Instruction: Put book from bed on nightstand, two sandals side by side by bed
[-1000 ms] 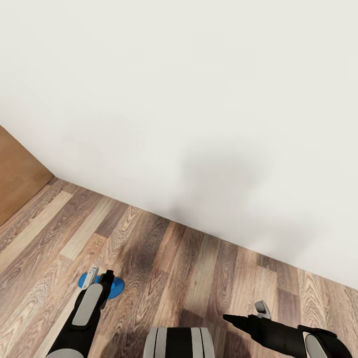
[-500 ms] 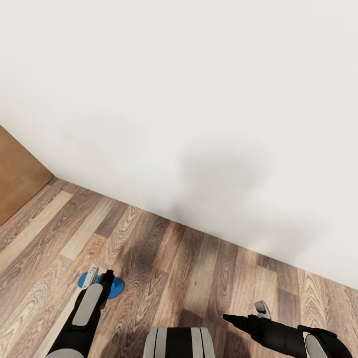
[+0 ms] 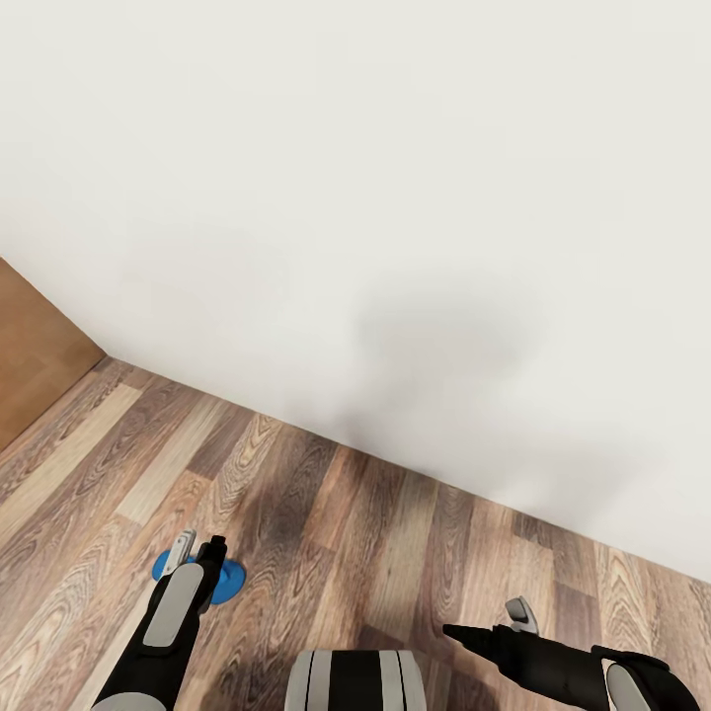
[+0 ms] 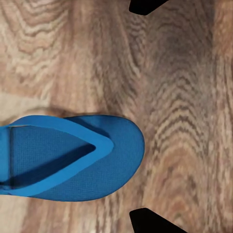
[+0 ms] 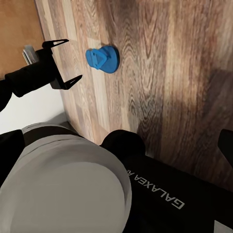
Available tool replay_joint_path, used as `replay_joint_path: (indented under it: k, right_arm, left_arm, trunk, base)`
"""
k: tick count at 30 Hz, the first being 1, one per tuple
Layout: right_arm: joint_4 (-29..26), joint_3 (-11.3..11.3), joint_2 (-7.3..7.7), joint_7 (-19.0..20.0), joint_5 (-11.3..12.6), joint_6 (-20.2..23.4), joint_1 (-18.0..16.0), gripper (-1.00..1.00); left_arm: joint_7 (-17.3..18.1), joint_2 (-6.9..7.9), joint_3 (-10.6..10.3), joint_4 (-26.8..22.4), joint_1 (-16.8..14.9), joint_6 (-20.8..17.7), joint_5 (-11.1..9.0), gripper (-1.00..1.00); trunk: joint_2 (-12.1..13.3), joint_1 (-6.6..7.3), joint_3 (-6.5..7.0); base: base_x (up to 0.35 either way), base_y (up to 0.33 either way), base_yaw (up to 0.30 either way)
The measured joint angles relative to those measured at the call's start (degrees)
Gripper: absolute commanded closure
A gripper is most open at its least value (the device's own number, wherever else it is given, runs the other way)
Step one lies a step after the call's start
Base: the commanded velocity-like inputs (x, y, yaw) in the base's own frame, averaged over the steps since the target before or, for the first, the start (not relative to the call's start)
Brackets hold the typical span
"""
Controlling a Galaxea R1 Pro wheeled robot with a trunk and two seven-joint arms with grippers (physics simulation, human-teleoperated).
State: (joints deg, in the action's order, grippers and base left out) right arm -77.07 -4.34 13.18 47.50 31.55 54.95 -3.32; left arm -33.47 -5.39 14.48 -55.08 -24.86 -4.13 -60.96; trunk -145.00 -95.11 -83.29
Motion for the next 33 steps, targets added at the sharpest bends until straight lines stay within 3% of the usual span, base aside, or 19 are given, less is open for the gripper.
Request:
replay_joint_path:
  k: [33]
  right_arm:
    - [0.0,0.0,-0.01,0.0,0.0,0.0,0.0,-1.0]
  left_arm:
    - [0.1,0.22,0.0,0.0,0.0,-0.09,0.0,-1.0]
  trunk:
    - [0.0,0.0,0.0]
  base:
    - [0.036,0.015,0.0]
